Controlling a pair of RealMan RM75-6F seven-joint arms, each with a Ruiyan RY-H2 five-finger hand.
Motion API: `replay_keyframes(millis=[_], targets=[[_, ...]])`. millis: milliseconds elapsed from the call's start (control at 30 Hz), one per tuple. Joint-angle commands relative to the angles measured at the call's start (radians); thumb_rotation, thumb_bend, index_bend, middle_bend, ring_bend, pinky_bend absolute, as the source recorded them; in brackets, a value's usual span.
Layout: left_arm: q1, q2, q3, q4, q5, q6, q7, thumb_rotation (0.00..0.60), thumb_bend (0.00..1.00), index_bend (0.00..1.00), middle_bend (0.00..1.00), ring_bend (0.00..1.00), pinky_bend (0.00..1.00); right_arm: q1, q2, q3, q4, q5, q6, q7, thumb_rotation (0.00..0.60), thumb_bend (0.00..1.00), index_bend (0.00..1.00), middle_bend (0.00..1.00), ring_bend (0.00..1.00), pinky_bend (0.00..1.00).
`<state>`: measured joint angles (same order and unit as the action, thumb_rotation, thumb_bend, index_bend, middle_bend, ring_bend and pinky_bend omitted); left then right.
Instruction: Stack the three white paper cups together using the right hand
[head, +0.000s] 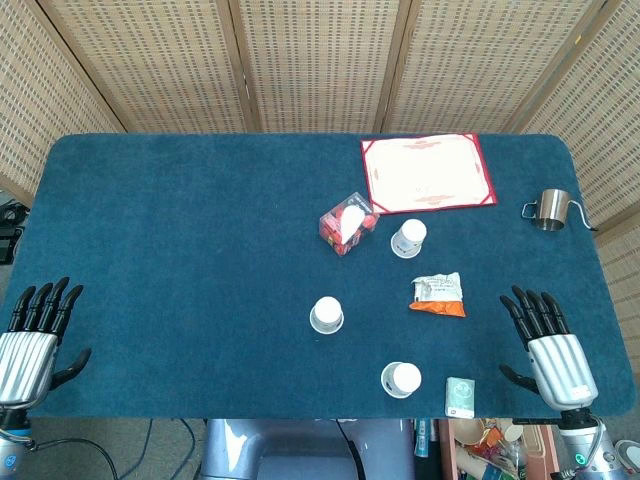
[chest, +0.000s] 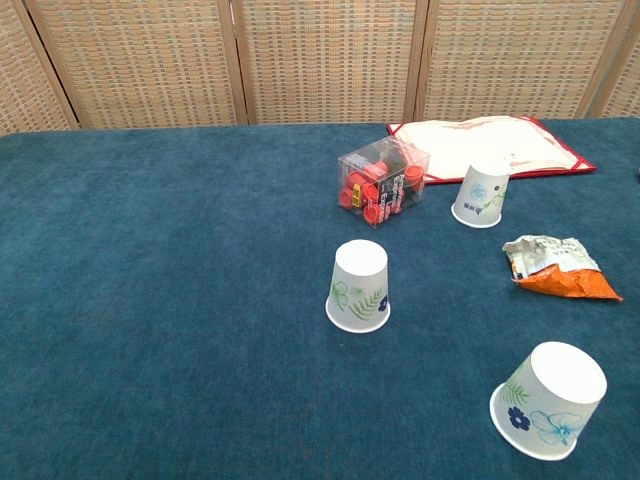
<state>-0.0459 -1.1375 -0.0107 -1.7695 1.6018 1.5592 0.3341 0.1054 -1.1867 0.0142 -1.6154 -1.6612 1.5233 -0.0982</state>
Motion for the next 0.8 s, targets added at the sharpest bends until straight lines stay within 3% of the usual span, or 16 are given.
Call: replay_keyframes(millis=[33, 533, 800], targets=[[0.000, 0.000, 0.000, -0.001, 0.001, 0.001, -0.001, 0.600, 0.29, 0.00, 0.00, 0.00, 0.00, 0.000, 0.000, 0.000, 0.000, -0.001, 0.001, 0.000, 0.600, 0.07, 0.00, 0.00, 0.00, 0.00], [0.002, 0.006, 0.003, -0.011, 0.011, 0.004, 0.006, 0.600, 0.29, 0.00, 0.00, 0.00, 0.00, 0.001, 0.002, -0.002, -0.003, -0.004, -0.001, 0.004, 0.600, 0.07, 0.00, 0.00, 0.00, 0.00], [-0.001, 0.023, 0.011, -0.028, 0.002, -0.018, 0.021, 0.600, 0.24, 0.00, 0.00, 0.00, 0.00, 0.001, 0.002, 0.001, -0.001, -0.001, -0.002, 0.005, 0.600, 0.07, 0.00, 0.00, 0.00, 0.00]])
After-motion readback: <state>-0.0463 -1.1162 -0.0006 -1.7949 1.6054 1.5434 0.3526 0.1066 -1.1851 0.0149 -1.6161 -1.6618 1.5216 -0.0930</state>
